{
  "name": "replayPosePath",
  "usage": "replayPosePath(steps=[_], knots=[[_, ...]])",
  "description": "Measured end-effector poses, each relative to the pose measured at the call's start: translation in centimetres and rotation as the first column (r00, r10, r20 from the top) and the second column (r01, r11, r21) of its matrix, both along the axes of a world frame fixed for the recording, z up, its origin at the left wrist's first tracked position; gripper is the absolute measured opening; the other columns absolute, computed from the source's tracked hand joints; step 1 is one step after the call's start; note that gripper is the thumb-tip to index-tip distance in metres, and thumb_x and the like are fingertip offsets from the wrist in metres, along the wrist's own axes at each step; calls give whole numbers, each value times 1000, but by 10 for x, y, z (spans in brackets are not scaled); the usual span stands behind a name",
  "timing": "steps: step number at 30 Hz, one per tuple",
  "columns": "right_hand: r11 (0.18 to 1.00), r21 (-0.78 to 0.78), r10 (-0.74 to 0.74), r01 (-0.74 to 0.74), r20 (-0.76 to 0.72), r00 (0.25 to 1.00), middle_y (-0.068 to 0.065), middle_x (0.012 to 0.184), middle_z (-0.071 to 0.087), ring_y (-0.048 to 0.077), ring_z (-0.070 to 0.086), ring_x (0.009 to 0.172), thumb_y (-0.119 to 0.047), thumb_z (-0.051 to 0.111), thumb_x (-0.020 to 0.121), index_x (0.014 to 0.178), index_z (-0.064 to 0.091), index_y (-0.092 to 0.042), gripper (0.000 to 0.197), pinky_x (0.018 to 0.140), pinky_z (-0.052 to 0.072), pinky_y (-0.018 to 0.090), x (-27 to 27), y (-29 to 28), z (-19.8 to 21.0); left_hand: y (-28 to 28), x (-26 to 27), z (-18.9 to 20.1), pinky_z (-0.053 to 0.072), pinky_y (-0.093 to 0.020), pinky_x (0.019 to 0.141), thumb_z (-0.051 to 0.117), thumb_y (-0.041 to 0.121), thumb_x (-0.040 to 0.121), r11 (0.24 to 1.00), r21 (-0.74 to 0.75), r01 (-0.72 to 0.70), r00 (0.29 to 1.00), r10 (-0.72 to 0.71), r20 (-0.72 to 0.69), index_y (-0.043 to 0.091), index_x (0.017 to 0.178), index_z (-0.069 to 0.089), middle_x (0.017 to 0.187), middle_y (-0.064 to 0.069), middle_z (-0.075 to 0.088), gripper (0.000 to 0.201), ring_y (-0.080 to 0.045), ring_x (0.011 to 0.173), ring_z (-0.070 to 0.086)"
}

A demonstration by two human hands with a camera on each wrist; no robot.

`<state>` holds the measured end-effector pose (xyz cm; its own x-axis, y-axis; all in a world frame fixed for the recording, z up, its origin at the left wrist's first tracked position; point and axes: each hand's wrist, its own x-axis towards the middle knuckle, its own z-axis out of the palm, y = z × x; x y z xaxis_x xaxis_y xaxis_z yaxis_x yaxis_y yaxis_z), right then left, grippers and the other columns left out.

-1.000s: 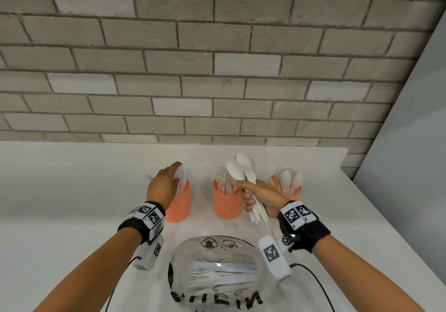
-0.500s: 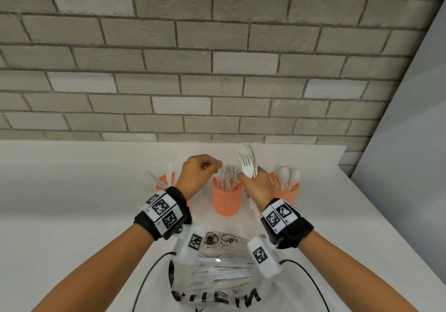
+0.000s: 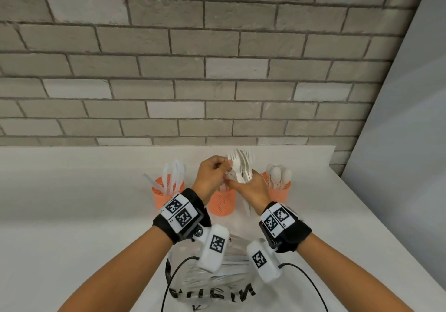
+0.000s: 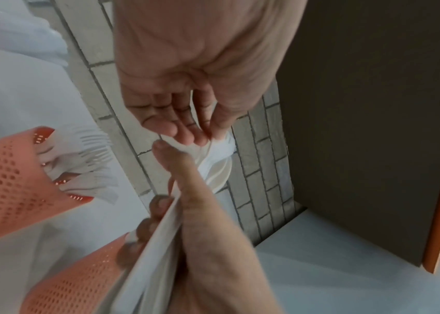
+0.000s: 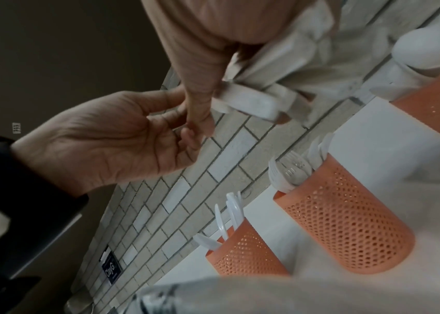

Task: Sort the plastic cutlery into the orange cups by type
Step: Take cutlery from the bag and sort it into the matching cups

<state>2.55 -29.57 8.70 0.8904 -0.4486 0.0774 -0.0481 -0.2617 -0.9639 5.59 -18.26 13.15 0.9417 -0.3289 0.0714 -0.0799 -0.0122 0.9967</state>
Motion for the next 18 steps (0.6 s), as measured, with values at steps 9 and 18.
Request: replayPosePath(steps=[9, 18], knots=[[984, 149, 98, -99, 18, 995, -8, 53, 49, 4, 40, 37, -33, 79, 71, 78, 59, -18, 26, 38, 33, 22, -23, -3, 3, 19, 14, 23, 48, -28, 70, 32, 15, 101, 908, -374, -189, 975, 128, -180, 22, 86, 41, 82, -6, 63, 19, -17, 73, 61], [825, 345, 504, -448, -88, 859, -4, 48, 40, 3, 32, 32, -8, 68, 83, 76, 49, -14, 21, 32, 29, 15, -32, 24, 5, 14, 18, 0, 40, -24, 51, 23, 31, 102, 903, -276, -329, 866, 172, -470, 10, 100, 51, 66, -5, 46, 36, -15, 56, 44]])
